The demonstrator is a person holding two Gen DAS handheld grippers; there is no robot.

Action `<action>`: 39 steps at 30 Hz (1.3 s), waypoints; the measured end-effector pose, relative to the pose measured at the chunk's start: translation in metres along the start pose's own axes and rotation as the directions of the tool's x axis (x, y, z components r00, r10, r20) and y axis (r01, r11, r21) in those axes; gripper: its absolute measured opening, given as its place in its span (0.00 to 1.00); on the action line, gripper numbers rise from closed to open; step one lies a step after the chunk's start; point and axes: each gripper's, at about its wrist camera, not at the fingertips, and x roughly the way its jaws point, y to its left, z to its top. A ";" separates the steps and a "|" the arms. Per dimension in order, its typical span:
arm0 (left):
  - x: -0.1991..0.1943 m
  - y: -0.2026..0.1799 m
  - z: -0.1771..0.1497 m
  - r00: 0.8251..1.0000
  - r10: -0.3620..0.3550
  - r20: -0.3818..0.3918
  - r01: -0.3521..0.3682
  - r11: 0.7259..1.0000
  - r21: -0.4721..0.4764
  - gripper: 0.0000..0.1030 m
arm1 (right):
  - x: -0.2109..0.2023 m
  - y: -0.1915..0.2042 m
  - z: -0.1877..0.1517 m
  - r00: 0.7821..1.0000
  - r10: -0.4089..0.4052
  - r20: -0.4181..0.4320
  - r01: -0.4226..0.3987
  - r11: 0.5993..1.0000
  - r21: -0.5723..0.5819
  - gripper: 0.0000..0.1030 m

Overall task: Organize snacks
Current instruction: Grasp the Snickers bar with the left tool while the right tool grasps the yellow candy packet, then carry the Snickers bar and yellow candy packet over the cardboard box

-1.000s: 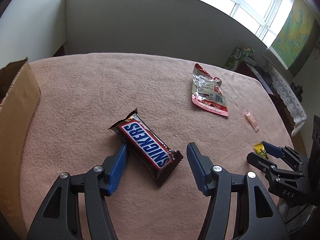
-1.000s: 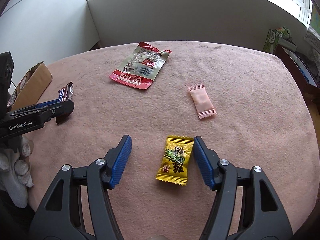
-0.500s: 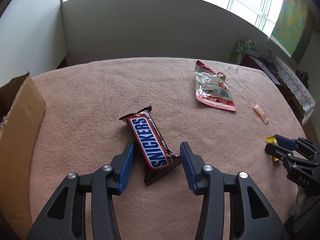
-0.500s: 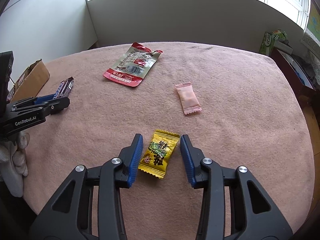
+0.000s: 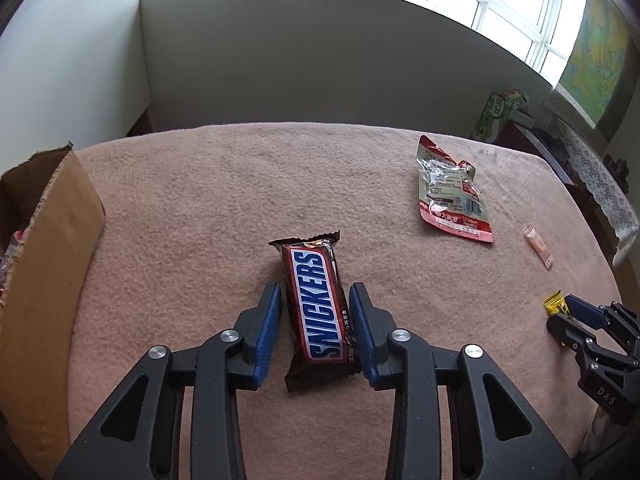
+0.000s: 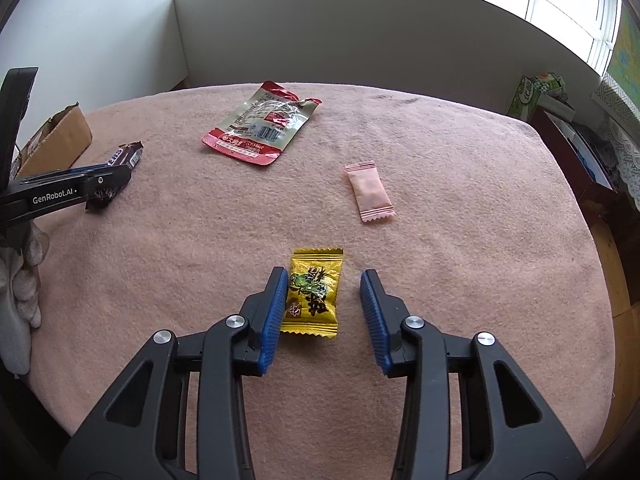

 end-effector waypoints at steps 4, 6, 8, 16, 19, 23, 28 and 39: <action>-0.002 -0.002 -0.002 1.000 -0.003 0.010 0.002 1.000 0.012 0.27 | -0.002 -0.003 -0.002 1.000 0.012 0.004 -0.013 1.000 0.018 0.25; -0.004 -0.004 -0.004 1.000 -0.002 0.014 0.001 1.000 0.020 0.27 | -0.004 -0.006 -0.004 1.000 0.025 0.008 -0.025 0.999 0.029 0.25; -0.008 -0.006 -0.006 1.000 -0.001 0.023 0.000 1.000 0.026 0.26 | -0.006 -0.008 -0.005 0.999 0.031 0.013 -0.031 0.999 0.037 0.25; -0.025 -0.009 -0.012 0.998 -0.028 0.053 0.026 0.999 0.030 0.26 | -0.018 -0.003 0.001 0.997 0.051 0.059 -0.054 0.997 0.058 0.25; -0.035 -0.007 -0.014 0.997 -0.035 0.071 0.033 0.999 0.023 0.26 | -0.027 0.005 0.007 0.994 0.070 0.086 -0.074 0.996 0.051 0.25; -0.057 -0.007 -0.020 0.992 -0.030 0.120 0.026 0.999 0.036 0.26 | -0.037 0.023 0.017 0.987 0.103 0.124 -0.107 0.994 0.032 0.25; -0.086 0.002 -0.029 0.983 -0.009 0.184 0.002 0.999 0.039 0.26 | -0.044 0.060 0.030 0.975 0.163 0.149 -0.163 0.987 -0.014 0.25; -0.138 0.063 -0.049 0.952 0.053 0.300 -0.035 0.997 -0.065 0.26 | -0.052 0.156 0.052 0.938 0.298 0.176 -0.276 0.951 -0.137 0.25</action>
